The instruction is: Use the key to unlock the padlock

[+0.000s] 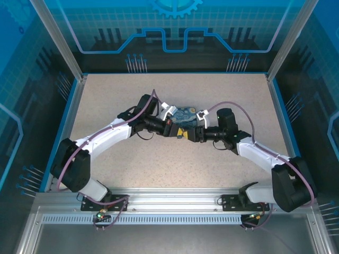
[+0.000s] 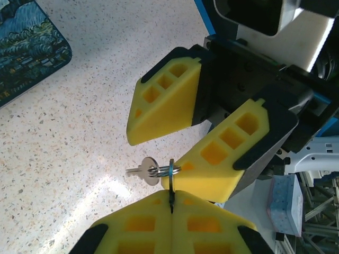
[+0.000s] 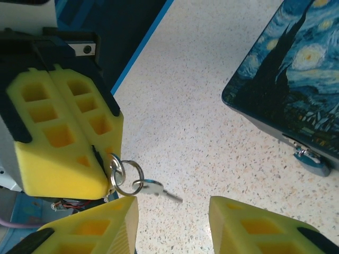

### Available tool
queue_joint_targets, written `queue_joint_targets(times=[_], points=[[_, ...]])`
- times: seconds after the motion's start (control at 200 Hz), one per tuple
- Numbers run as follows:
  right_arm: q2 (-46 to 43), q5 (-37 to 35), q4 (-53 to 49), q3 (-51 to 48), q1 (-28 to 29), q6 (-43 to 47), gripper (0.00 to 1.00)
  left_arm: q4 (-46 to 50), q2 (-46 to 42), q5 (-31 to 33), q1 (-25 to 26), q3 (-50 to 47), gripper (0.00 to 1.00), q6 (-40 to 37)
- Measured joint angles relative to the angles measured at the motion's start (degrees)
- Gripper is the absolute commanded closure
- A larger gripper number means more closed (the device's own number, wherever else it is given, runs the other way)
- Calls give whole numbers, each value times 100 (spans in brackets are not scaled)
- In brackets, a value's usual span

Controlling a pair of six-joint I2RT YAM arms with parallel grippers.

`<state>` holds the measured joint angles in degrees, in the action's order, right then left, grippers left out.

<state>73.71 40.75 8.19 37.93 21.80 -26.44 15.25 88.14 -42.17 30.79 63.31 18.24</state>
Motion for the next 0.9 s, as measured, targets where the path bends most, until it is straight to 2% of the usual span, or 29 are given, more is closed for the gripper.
queue_joint_targets(times=[0.12, 0.385, 0.465, 0.9], points=[[-155, 28, -2, -59, -149, 26, 65, 63, 0, -17, 22, 20, 100, -42], [-562, 157, -74, -61, -199, 68, 67, 94, 44, -20, 57, 31, 100, -44], [-619, 203, -85, -61, -199, 70, 70, 94, 92, -20, 68, 44, 100, -44], [-507, 326, -85, -57, -87, 83, 69, 111, 140, -22, 90, 160, 100, -61]])
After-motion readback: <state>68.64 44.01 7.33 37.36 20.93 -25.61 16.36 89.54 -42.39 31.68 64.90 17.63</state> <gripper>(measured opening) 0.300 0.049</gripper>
